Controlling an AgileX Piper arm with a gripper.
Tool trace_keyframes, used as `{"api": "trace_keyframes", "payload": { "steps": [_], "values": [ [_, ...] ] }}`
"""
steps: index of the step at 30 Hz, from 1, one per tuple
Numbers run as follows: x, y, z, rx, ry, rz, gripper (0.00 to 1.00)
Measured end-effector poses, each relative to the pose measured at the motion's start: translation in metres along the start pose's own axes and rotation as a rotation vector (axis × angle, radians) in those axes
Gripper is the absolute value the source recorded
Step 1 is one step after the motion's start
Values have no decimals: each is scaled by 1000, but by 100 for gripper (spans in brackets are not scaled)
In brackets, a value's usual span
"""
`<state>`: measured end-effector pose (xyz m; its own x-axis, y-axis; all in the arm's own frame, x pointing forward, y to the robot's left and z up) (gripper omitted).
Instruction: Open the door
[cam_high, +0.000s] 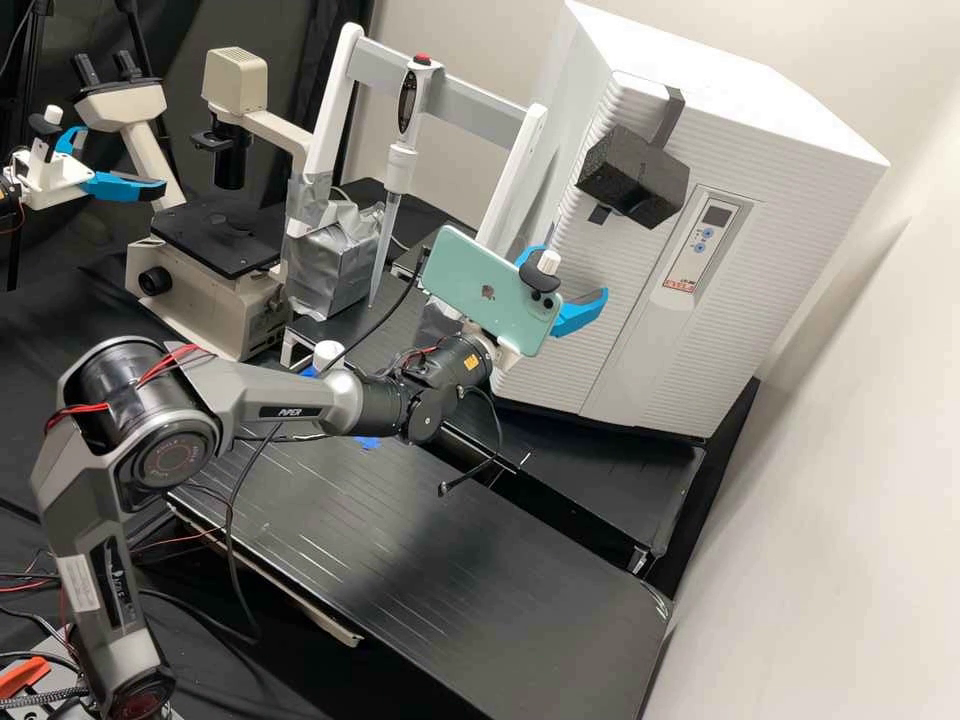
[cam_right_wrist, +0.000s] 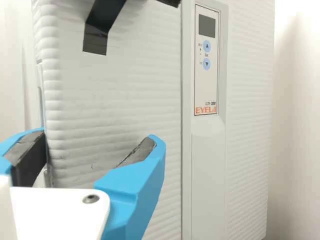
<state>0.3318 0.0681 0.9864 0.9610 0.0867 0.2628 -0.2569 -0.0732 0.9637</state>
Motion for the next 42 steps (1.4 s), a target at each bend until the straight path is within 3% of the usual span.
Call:
{"api": "trace_keyframes", "payload": {
  "steps": [27,30,42],
  "values": [
    [-1,1,-1,-23,24,-15,0],
    [-5,1,4,-16,34,-6,0],
    [-54,19,23,64,30,94,0]
  ]
}}
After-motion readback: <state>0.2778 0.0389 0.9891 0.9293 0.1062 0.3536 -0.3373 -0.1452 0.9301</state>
